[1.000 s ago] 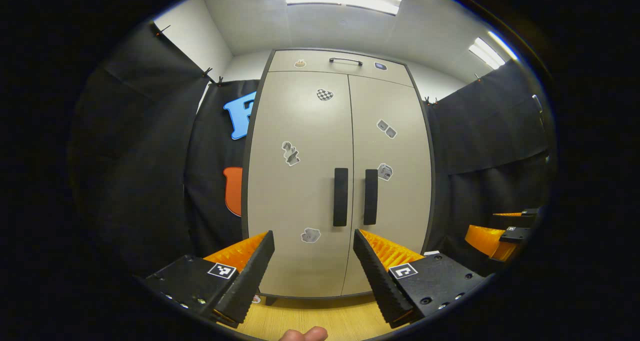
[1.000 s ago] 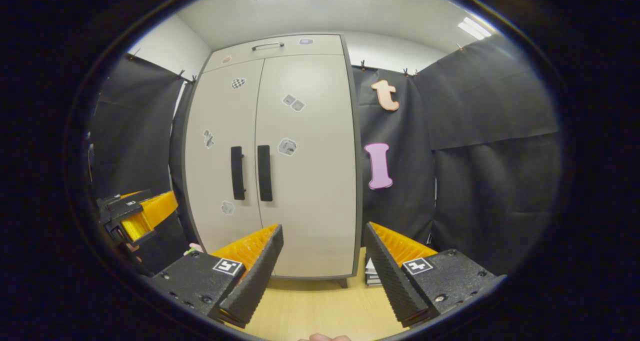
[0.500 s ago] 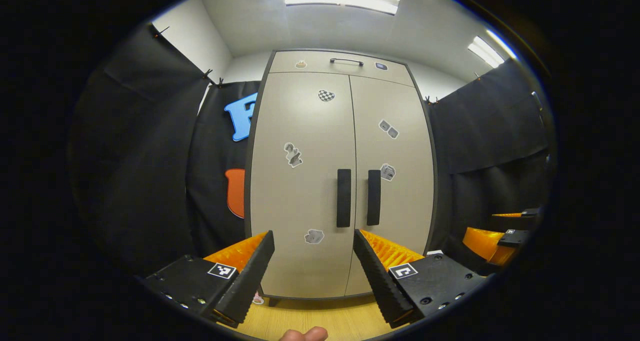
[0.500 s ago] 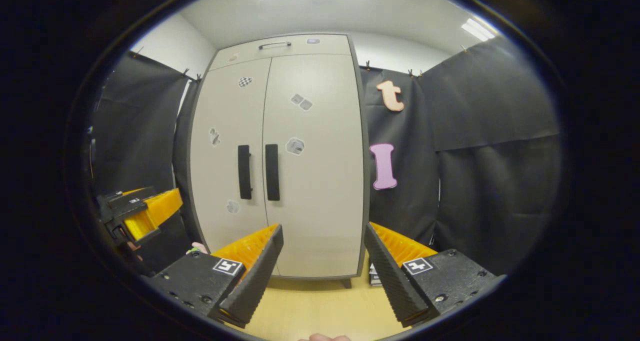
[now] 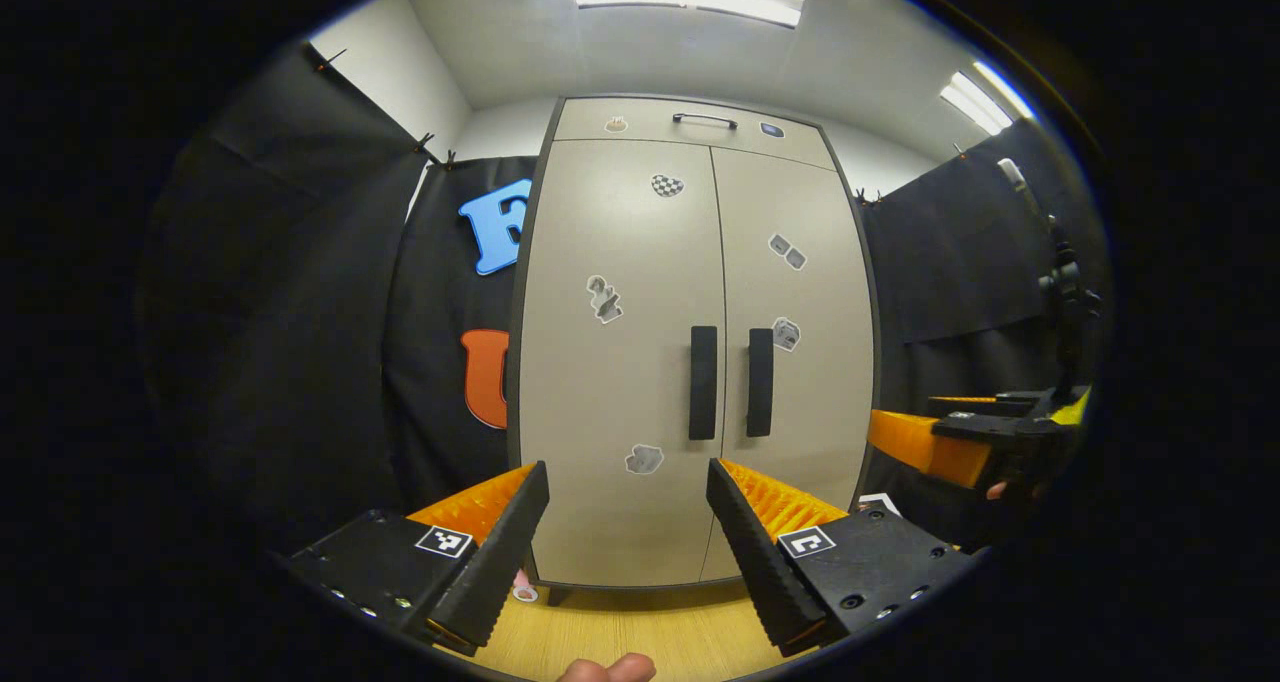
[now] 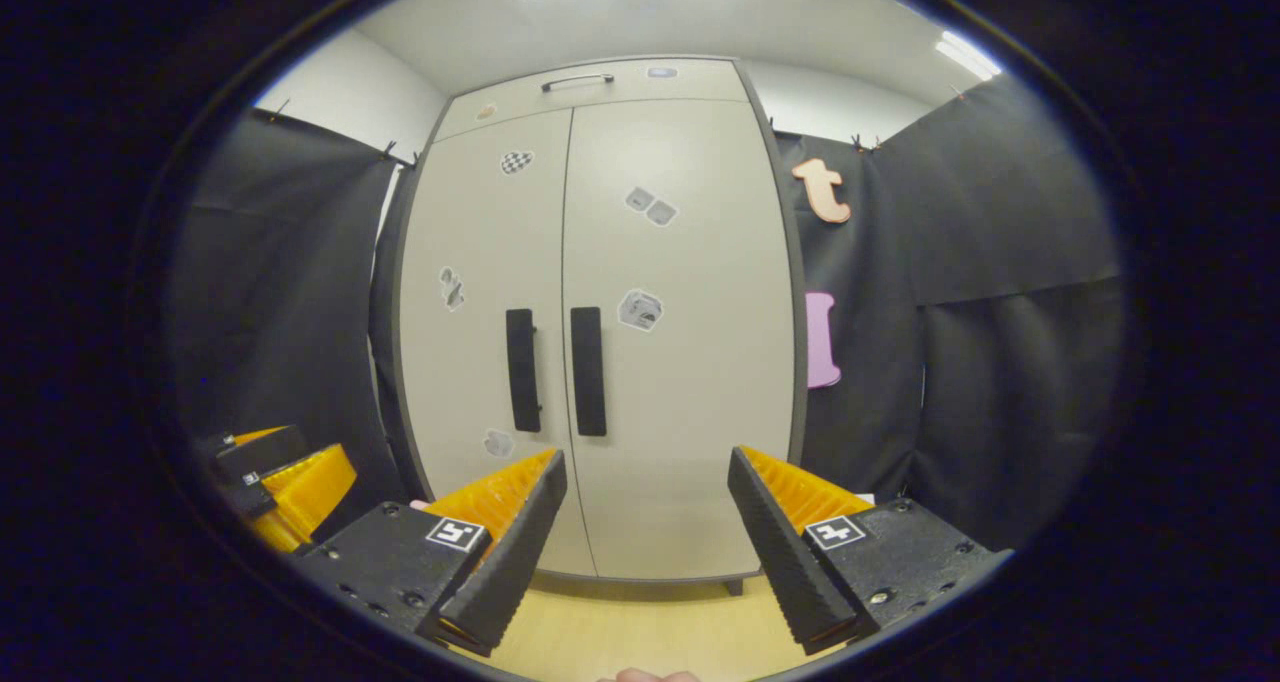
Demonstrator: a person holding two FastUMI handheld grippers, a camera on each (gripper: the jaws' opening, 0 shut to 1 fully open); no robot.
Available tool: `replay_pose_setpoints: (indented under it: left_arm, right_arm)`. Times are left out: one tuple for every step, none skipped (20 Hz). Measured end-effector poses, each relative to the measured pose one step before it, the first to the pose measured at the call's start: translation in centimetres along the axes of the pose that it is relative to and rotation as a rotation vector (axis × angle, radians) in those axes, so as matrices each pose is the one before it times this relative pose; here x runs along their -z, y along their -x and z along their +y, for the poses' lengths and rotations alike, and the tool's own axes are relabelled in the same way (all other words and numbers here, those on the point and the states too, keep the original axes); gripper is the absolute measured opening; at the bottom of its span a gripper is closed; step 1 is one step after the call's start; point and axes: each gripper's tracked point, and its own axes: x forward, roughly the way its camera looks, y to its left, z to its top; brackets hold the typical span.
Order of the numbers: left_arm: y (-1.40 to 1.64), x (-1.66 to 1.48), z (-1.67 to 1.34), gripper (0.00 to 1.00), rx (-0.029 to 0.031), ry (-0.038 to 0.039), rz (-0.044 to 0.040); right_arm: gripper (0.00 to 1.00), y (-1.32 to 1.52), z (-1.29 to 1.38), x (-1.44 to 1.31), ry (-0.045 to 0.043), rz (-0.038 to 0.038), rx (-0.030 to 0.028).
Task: Open the right door of the double-door shoe cabinet with the right hand, and open the left door with the left hand.
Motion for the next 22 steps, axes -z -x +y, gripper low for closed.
replay_pose_setpoints:
  left_arm:
    - [-0.034,0.101,0.111,0.95,-0.00338,0.00153,0.00634]
    - [-0.071,0.070,0.082,0.95,-0.00257,0.00043,0.00517]
    - [-0.057,0.055,0.009,0.95,-0.00257,0.00066,0.00599]
    - [-0.018,0.132,0.034,0.95,-0.00302,0.00191,0.00722]
    - [-0.033,0.134,-0.019,0.95,-0.00265,0.00175,0.00583]
    - [-0.121,0.134,0.005,0.95,-0.00373,0.00178,0.00581]
    - [-0.059,0.251,0.077,0.95,-0.00388,0.00057,0.00634]
    - [-0.091,0.275,0.095,0.95,-0.00531,-0.00028,0.00661]
    - [-0.077,0.389,0.224,0.95,-0.00540,-0.00058,0.00676]
    - [-0.001,0.320,0.377,0.95,-0.00640,0.00063,0.00641]
    - [0.214,0.195,0.554,0.95,-0.00692,0.00255,0.00384]
    - [0.177,0.156,0.504,0.95,-0.00673,0.00337,0.00399]
    - [0.362,0.227,0.529,0.95,-0.00760,0.00394,0.00334]
    - [0.100,0.190,0.459,0.95,-0.00847,0.00349,0.00405]
    - [-0.086,0.158,0.486,0.95,-0.00826,0.00317,0.00559]
    - [-0.104,0.110,0.377,0.95,-0.00757,0.00324,0.00410]
    - [-0.140,0.218,0.340,0.95,-0.00680,0.00266,0.00286]
    - [-0.113,0.005,0.322,0.95,-0.00920,-0.00196,-0.00263]
    - [-0.080,-0.135,0.368,0.95,-0.00934,-0.00639,-0.00708]
    - [-0.015,-0.126,0.294,0.95,-0.00601,-0.00674,-0.00322]
    - [-0.152,-0.021,0.183,0.95,-0.00238,-0.00388,-0.00120]
    - [0.007,0.067,0.194,0.95,-0.00300,0.00059,-0.00146]
  right_arm:
    - [0.99,-1.359,0.453,-0.138,-0.00124,0.00928,-0.00714]
    - [0.99,-1.398,0.300,-0.435,-0.00717,0.00284,-0.00142]
    - [0.99,-1.490,0.243,-0.421,-0.00828,0.00212,0.00181]
    - [0.99,-1.393,0.303,-0.357,-0.00665,0.00279,-0.00055]
    - [1.00,-1.540,0.385,-0.320,-0.00625,0.00160,-0.00010]
    - [0.98,-1.487,0.369,-0.186,-0.00452,0.00278,-0.00211]
    - [1.00,-1.383,0.247,-0.314,-0.00127,-0.00085,0.00114]
    - [1.00,-1.275,0.117,-0.215,0.00597,-0.00122,0.00836]
    - [1.00,-1.142,-0.122,0.027,0.00722,0.00380,0.01634]
    - [0.98,-0.944,-0.052,0.004,0.00627,0.00728,0.01112]
    - [1.00,-0.998,0.094,-0.018,0.00153,0.00333,0.00393]
    - [0.99,-0.529,-0.008,-0.077,-0.00165,0.00293,0.00536]
    - [1.00,-0.390,0.015,-0.183,-0.00410,-0.00277,0.00636]
    - [0.98,-0.322,0.163,-0.337,-0.00671,-0.00781,0.00084]
    - [0.99,-0.256,0.208,-0.264,-0.00381,-0.00919,-0.00298]
    - [0.98,-0.247,0.126,-0.171,0.00123,-0.00741,-0.00119]
    - [0.98,-0.221,0.031,-0.086,0.00723,-0.00084,0.00328]
    - [0.98,-0.232,0.002,-0.031,0.00765,0.00108,0.00722]
    - [0.98,-0.183,0.091,0.074,0.00768,0.00240,0.00128]
    - [0.98,-0.324,0.071,-0.088,0.00429,0.00054,0.00362]
    - [1.00,0.139,-0.185,0.086,0.00414,0.00097,0.01001]
    - [1.00,-0.306,0.083,-0.156,0.00266,-0.00438,0.00535]
